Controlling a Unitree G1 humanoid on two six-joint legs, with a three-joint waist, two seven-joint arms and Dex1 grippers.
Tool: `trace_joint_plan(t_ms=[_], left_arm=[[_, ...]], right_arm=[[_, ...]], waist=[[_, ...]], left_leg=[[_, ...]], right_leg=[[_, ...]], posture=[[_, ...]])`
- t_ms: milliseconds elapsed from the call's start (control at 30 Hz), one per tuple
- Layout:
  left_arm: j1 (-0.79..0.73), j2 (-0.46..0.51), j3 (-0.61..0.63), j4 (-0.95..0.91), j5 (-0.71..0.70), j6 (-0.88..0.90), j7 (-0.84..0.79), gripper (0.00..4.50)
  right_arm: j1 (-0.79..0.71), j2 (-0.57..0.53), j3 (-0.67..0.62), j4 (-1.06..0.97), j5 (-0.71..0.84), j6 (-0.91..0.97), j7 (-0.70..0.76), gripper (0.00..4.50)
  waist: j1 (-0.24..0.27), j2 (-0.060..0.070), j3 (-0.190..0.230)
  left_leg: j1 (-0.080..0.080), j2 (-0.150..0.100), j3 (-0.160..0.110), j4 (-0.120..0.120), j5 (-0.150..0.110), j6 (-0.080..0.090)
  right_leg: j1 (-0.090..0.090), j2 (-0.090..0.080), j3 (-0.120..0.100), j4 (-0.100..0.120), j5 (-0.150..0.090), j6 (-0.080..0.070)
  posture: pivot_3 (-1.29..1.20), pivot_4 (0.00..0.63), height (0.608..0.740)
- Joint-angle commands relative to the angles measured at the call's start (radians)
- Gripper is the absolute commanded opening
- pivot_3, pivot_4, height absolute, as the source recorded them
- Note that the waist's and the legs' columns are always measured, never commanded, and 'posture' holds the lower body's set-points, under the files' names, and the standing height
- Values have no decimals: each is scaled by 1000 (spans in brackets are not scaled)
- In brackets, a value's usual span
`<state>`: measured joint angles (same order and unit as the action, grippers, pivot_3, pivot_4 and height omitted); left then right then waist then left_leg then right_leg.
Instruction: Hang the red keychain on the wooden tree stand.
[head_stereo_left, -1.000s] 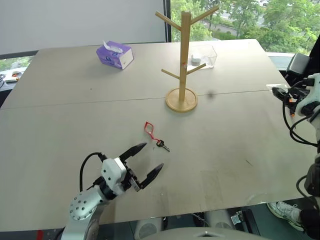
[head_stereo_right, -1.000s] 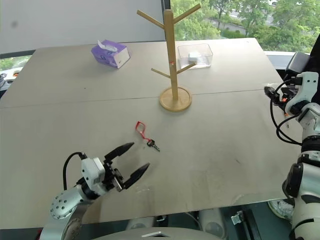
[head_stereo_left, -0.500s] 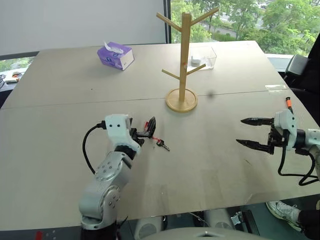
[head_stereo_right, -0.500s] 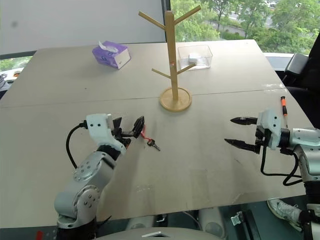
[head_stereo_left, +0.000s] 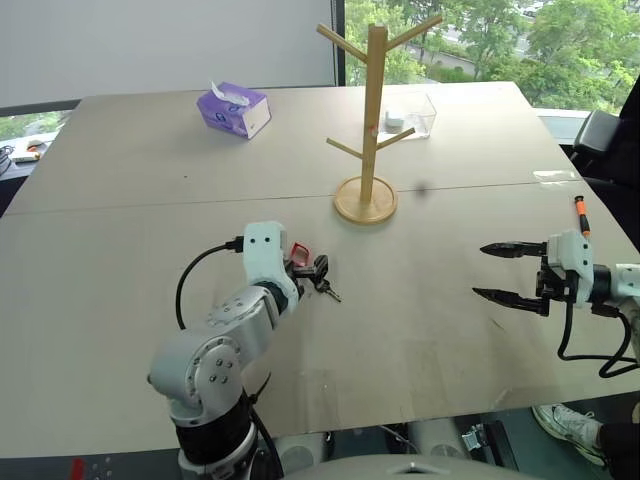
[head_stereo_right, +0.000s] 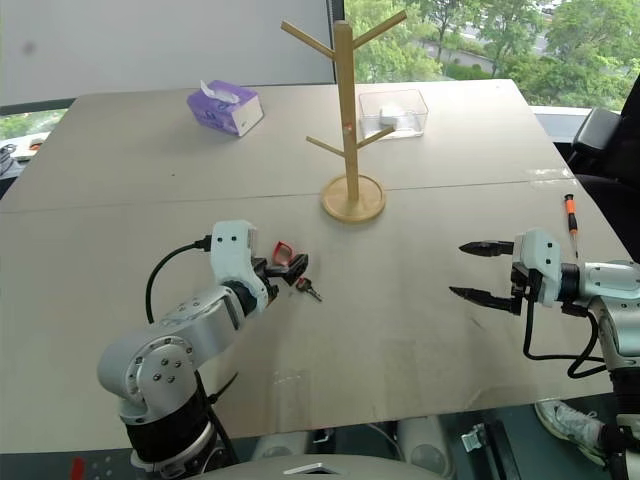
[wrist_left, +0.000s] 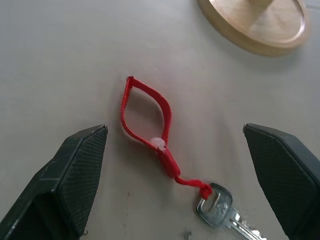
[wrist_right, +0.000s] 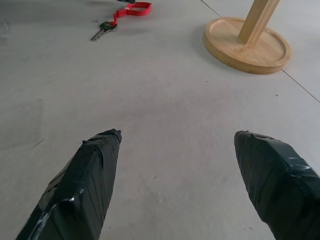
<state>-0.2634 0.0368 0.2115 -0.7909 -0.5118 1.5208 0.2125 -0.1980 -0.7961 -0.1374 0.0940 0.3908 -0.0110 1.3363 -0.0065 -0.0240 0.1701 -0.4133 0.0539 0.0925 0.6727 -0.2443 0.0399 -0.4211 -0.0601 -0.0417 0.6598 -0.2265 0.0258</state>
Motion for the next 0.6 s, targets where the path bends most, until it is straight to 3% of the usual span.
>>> trace_joint_plan(t_ms=[33, 600], left_arm=[[-27, 40, -2, -81, 14, 94, 16, 4500], [33, 64, -49, -72, 20, 94, 57, 4500]], right_arm=[[0, -17, -36, -32, 24, -16, -4, 3859], [-62, 15, 17, -7, 10, -27, -14, 3859]], waist=[[-1, 0, 0], [5, 0, 0]], left_leg=[[0, 0, -1, 0, 0, -1], [0, 0, -2, 0, 1, -1]], right_leg=[[0, 0, 0, 0, 0, 0], [1, 0, 0, 0, 0, -1]], posture=[[0, 150, 740], [0, 150, 740]])
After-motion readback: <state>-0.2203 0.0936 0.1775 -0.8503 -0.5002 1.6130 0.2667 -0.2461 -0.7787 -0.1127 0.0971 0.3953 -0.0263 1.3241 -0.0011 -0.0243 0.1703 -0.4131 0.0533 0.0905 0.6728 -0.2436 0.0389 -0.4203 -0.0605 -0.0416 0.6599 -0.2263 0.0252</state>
